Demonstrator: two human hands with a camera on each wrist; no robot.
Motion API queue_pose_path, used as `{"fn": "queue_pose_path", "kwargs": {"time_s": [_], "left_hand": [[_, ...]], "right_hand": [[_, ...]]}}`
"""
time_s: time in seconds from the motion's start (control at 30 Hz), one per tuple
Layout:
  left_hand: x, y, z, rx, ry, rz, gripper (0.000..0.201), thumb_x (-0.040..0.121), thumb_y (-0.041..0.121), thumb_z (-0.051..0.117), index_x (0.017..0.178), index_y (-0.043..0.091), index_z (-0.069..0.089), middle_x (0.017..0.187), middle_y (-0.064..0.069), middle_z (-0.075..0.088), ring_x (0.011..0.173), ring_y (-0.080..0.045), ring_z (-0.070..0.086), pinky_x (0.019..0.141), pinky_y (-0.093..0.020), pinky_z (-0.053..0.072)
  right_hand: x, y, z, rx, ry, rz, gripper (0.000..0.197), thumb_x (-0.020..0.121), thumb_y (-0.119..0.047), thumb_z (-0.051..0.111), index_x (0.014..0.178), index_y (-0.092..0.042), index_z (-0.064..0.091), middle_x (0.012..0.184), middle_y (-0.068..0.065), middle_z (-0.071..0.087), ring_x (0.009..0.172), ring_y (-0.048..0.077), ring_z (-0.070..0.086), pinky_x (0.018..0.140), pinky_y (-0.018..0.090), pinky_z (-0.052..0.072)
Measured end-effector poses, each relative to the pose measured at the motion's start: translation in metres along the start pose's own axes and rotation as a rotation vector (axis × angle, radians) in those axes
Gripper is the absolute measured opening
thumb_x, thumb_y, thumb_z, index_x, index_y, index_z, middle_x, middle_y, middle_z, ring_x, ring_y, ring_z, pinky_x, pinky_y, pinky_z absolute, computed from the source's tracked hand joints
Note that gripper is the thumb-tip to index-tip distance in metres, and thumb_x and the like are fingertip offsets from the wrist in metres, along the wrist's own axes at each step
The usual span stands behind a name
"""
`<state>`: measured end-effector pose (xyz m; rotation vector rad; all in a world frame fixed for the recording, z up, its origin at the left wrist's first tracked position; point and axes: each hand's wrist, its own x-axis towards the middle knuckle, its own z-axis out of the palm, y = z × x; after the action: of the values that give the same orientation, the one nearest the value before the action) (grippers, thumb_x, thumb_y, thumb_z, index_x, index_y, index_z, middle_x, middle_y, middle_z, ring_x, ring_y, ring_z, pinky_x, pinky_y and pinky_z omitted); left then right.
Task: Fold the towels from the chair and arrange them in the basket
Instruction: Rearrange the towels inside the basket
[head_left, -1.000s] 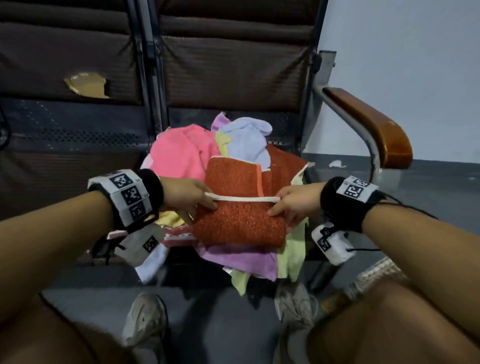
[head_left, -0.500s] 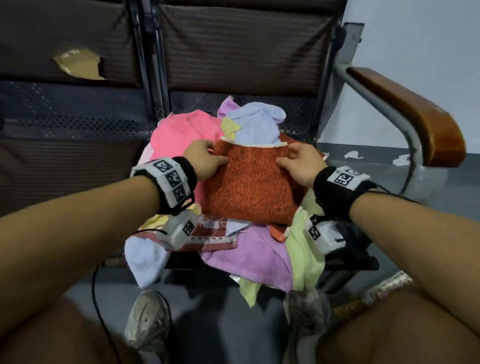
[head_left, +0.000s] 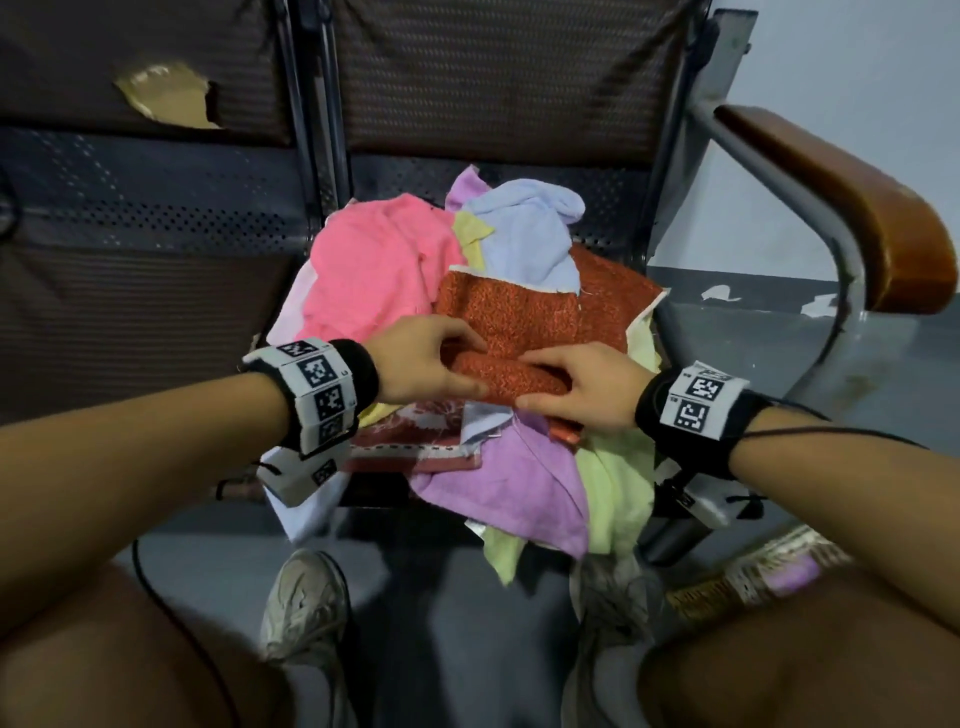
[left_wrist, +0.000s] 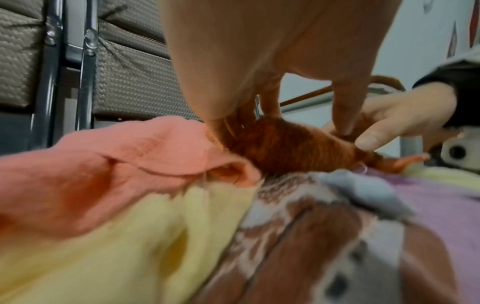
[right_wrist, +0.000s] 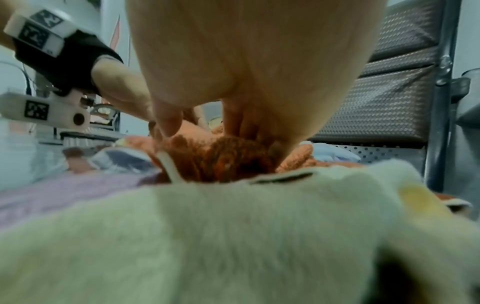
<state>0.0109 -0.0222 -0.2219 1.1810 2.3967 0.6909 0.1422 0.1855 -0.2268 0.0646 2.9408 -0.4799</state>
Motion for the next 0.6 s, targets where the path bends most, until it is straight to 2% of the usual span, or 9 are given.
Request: {"fn": "queue_pose_path", "kwargs": {"time_s": [0.07,0.1,0.17,0.23,0.3,0.4,0.5,0.57,0.6], "left_hand": [[-0.004,-0.004,0.004,0.098,0.002,0.067,0.066,0.070,0.032,0.086,0.130,0.023,0.060,0.125,0.005,0.057,0.111,-0.012,0.055,0.099,-0.028,0.045],[-0.005,-0.005,0.005,0.128,0.031,0.091,0.066,0.071,0.025,0.084,0.131,0.021,0.060,0.126,0.001,0.058,0.111,-0.015,0.055,0.099,-0.030,0.045],[-0.005,-0.008,0.004,0.157,0.104,0.100,0.057,0.073,0.015,0.077,0.129,0.019,0.062,0.122,-0.004,0.065,0.107,-0.021,0.060,0.095,-0.033,0.048],[-0.003,-0.009,0.002,0.134,0.154,0.058,0.044,0.077,0.014,0.073,0.120,0.019,0.065,0.104,-0.002,0.071,0.089,-0.020,0.065,0.086,-0.034,0.052],[-0.001,-0.009,-0.003,0.063,0.187,0.013,0.027,0.079,0.017,0.071,0.105,0.022,0.067,0.084,0.002,0.070,0.072,-0.017,0.065,0.077,-0.035,0.056],[0.004,-0.006,-0.013,-0.146,0.216,-0.027,0.012,0.077,0.031,0.066,0.088,0.028,0.063,0.080,0.006,0.068,0.078,-0.019,0.065,0.073,-0.031,0.053],[0.010,-0.004,-0.015,-0.249,0.239,-0.093,0.028,0.074,0.045,0.061,0.097,0.027,0.064,0.092,0.002,0.069,0.087,-0.020,0.066,0.081,-0.032,0.054],[0.013,-0.005,-0.013,-0.155,0.256,-0.165,0.032,0.083,0.048,0.065,0.101,0.022,0.063,0.097,-0.001,0.068,0.089,-0.022,0.065,0.080,-0.032,0.052],[0.014,-0.005,-0.012,-0.063,0.261,-0.218,0.037,0.086,0.052,0.064,0.100,0.018,0.063,0.096,-0.003,0.068,0.086,-0.023,0.064,0.076,-0.032,0.050]], "right_hand": [[-0.001,0.002,0.004,-0.025,-0.021,0.012,0.077,0.082,-0.060,0.068,0.148,-0.026,0.045,0.139,-0.001,0.060,0.121,0.020,0.060,0.101,0.027,0.042],[-0.001,0.001,0.004,-0.029,-0.018,0.010,0.078,0.081,-0.055,0.071,0.148,-0.025,0.044,0.139,0.000,0.060,0.121,0.021,0.059,0.102,0.028,0.042],[0.001,-0.001,0.004,-0.023,0.021,-0.001,0.067,0.083,-0.043,0.072,0.143,-0.026,0.050,0.132,-0.001,0.065,0.116,0.020,0.062,0.100,0.028,0.044],[0.003,-0.004,0.000,0.001,0.072,0.002,0.045,0.088,-0.032,0.066,0.132,-0.026,0.060,0.118,-0.001,0.071,0.106,0.020,0.067,0.095,0.029,0.049],[0.002,-0.004,-0.008,0.052,0.125,0.007,0.027,0.092,-0.027,0.060,0.118,-0.024,0.067,0.104,0.000,0.074,0.097,0.022,0.068,0.090,0.033,0.051],[0.002,0.002,-0.020,0.202,0.174,0.021,0.012,0.093,-0.029,0.060,0.095,-0.020,0.068,0.093,0.004,0.072,0.090,0.026,0.067,0.086,0.039,0.051],[0.004,0.007,-0.022,0.562,0.092,0.111,0.021,0.095,-0.026,0.063,0.097,-0.006,0.071,0.098,0.016,0.073,0.094,0.034,0.069,0.091,0.046,0.053],[0.007,0.007,-0.016,0.739,0.043,0.205,0.023,0.095,-0.025,0.063,0.100,-0.004,0.072,0.102,0.016,0.074,0.097,0.034,0.070,0.094,0.043,0.053],[0.010,0.009,-0.012,0.730,0.057,0.228,0.022,0.096,-0.027,0.063,0.097,-0.007,0.073,0.098,0.012,0.074,0.094,0.031,0.069,0.091,0.040,0.053]]}}
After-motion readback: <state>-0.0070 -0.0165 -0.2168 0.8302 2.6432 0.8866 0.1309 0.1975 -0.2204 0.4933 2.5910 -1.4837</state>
